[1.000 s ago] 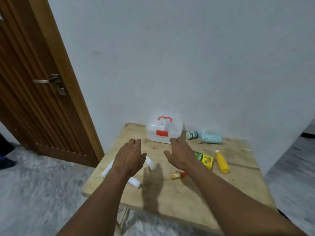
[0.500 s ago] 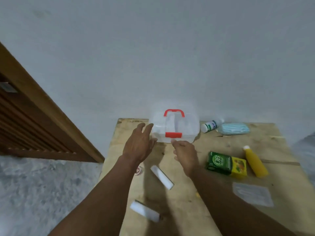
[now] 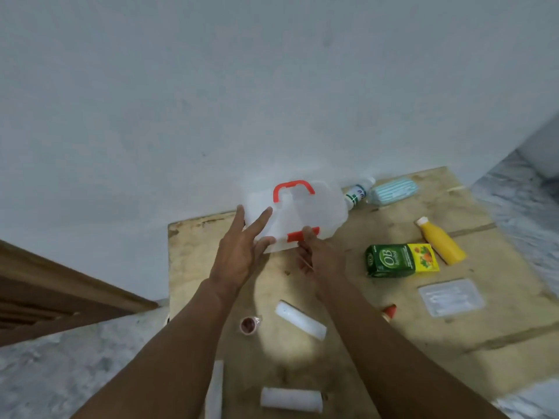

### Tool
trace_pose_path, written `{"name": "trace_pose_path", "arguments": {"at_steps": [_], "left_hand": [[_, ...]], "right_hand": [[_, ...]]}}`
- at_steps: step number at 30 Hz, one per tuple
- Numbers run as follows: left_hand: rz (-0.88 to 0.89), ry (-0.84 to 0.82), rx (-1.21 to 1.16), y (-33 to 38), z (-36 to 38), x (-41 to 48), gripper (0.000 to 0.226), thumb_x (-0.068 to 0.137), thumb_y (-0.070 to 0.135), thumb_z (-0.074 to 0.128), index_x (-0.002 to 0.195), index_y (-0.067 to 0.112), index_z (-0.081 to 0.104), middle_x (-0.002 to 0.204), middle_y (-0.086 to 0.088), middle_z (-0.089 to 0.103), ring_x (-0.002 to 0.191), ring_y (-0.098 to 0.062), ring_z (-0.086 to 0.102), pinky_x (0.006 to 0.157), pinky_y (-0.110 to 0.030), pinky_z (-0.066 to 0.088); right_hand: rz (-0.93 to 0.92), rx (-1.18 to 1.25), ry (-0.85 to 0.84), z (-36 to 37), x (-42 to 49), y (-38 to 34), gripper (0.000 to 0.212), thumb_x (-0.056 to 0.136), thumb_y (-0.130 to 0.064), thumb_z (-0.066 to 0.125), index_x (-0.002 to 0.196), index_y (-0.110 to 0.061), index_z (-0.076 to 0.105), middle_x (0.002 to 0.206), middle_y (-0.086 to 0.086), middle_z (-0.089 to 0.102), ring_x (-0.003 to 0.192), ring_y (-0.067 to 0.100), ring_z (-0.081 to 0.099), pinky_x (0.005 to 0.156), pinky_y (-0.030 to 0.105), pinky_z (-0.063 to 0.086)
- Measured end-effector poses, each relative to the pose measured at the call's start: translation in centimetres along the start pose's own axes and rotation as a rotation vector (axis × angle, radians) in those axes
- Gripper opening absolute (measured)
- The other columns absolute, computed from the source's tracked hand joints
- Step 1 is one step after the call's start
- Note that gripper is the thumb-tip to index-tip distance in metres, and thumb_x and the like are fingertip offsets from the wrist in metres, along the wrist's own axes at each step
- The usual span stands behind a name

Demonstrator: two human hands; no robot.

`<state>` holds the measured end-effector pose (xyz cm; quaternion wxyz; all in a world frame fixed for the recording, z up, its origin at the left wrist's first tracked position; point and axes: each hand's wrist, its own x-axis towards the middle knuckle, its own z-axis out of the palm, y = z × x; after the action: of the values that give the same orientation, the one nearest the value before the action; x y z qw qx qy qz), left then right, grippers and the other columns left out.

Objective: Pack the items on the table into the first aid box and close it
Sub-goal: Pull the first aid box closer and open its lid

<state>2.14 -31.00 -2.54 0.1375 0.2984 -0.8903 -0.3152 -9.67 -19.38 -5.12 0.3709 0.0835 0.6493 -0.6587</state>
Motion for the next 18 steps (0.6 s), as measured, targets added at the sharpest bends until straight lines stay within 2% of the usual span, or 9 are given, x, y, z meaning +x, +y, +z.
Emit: {"name": "trace_pose_path", "arguments": {"at_steps": [2, 4, 7, 9, 11, 13, 16, 18], "left_hand": [[-0.019, -0.002, 0.004, -0.2, 0.0, 0.3, 0.055, 0.094, 0.050, 0.051, 0.147, 0.035, 0.044, 0.157, -0.024, 0.030, 0.126, -0.036, 0.055, 0.106, -0.034, 0.039], [-0.016, -0.022, 0.014, -0.4, 0.0, 0.5, 0.061, 0.089, 0.060, 0.043, 0.146, 0.036, 0.044, 0.157, -0.024, 0.031, 0.125, -0.039, 0.055, 0.107, -0.040, 0.041], [-0.032, -0.016, 0.008, -0.7, 0.4, 0.6, 0.058, 0.091, 0.049, 0.053, 0.145, 0.030, 0.048, 0.154, -0.028, 0.034, 0.118, -0.042, 0.059, 0.102, -0.040, 0.045], [-0.030, -0.020, 0.025, -0.6, 0.5, 0.5, 0.057, 0.092, 0.041, 0.059, 0.146, 0.029, 0.047, 0.155, -0.029, 0.032, 0.124, -0.045, 0.055, 0.103, -0.042, 0.045], [-0.023, -0.039, 0.052, -0.5, 0.4, 0.6, 0.058, 0.093, 0.040, 0.059, 0.149, 0.031, 0.043, 0.157, -0.027, 0.027, 0.134, -0.045, 0.045, 0.107, -0.044, 0.041], [-0.047, -0.064, 0.086, -0.5, 0.3, 0.9, 0.059, 0.095, 0.042, 0.056, 0.151, 0.035, 0.038, 0.161, -0.023, 0.022, 0.137, -0.043, 0.042, 0.110, -0.043, 0.039], [-0.091, -0.084, 0.098, 0.0, 0.2, 1.1, 0.060, 0.097, 0.041, 0.055, 0.152, 0.041, 0.032, 0.164, -0.015, 0.015, 0.142, -0.036, 0.037, 0.114, -0.039, 0.033], [-0.108, -0.095, 0.083, 0.4, 0.0, 1.1, 0.060, 0.098, 0.039, 0.055, 0.152, 0.041, 0.030, 0.165, -0.013, 0.012, 0.144, -0.033, 0.034, 0.115, -0.036, 0.031]], "right_hand": [[0.011, 0.015, -0.017, 0.1, 0.0, 0.0, 0.037, 0.092, -0.041, 0.064, 0.088, -0.005, 0.067, 0.066, 0.009, 0.061, 0.051, 0.016, 0.055, 0.048, 0.026, 0.046], [0.024, 0.061, 0.020, 0.5, -0.3, -0.1, 0.035, 0.090, -0.041, 0.068, 0.091, -0.006, 0.065, 0.073, 0.013, 0.060, 0.054, 0.019, 0.054, 0.046, 0.027, 0.045], [0.020, 0.151, 0.144, 1.8, -1.1, -0.9, 0.026, 0.089, -0.032, 0.069, 0.102, -0.010, 0.064, 0.084, 0.008, 0.068, 0.063, 0.018, 0.062, 0.051, 0.026, 0.048], [-0.058, 0.114, 0.161, 2.3, -1.4, -1.3, 0.032, 0.086, -0.033, 0.072, 0.103, -0.007, 0.065, 0.084, 0.007, 0.069, 0.067, 0.018, 0.063, 0.056, 0.028, 0.050], [-0.197, -0.056, 0.115, 2.1, -1.9, -1.7, 0.040, 0.082, -0.039, 0.074, 0.103, -0.006, 0.065, 0.086, 0.004, 0.072, 0.074, 0.018, 0.066, 0.068, 0.032, 0.055], [-0.295, -0.300, 0.067, 1.3, -2.3, -2.1, 0.036, 0.084, -0.038, 0.072, 0.105, -0.010, 0.063, 0.094, 0.002, 0.072, 0.085, 0.018, 0.068, 0.079, 0.034, 0.058], [-0.440, -0.748, 0.123, -0.7, -1.6, -3.0, 0.026, 0.088, -0.033, 0.069, 0.103, -0.014, 0.060, 0.092, -0.005, 0.065, 0.085, 0.014, 0.063, 0.067, 0.022, 0.047], [-0.590, -0.939, 0.224, -1.8, -0.7, -3.9, 0.032, 0.083, -0.037, 0.074, 0.100, -0.019, 0.055, 0.086, -0.005, 0.060, 0.080, 0.015, 0.060, 0.065, 0.025, 0.046]]}}
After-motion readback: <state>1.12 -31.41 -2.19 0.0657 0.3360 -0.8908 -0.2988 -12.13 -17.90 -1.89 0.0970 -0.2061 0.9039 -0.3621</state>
